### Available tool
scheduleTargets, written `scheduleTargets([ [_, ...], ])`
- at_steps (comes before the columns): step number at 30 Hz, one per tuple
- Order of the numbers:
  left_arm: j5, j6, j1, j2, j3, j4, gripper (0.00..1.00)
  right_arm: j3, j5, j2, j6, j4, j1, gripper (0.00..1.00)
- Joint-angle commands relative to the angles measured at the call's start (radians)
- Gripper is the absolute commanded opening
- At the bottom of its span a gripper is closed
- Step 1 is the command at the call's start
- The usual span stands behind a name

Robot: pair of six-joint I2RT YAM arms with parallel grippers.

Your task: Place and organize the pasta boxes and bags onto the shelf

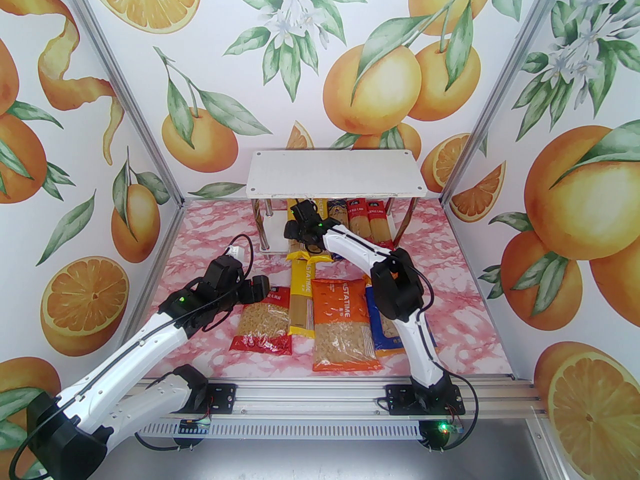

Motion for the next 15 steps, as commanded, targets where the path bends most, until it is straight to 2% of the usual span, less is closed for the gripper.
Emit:
scheduleTargets([
  [1,0.009,0.017,0.007,0.004,-0.004,0.012,0.81,-0.060,-0.021,-0.065,0.018,0.026,-0.008,0.66],
  [11,-0.002,0.017,0.007,-0.005,-0.005,-0.006,0.81,-0.222,0.017,-0.225,-0.012,0.118,0.000,0.70],
  [15,0.006,0.011,0.006,-0.011,-0.010,-0.017,0.79,-0.325,0.032,-0.313,-0.025,0.125,0.011,0.69],
])
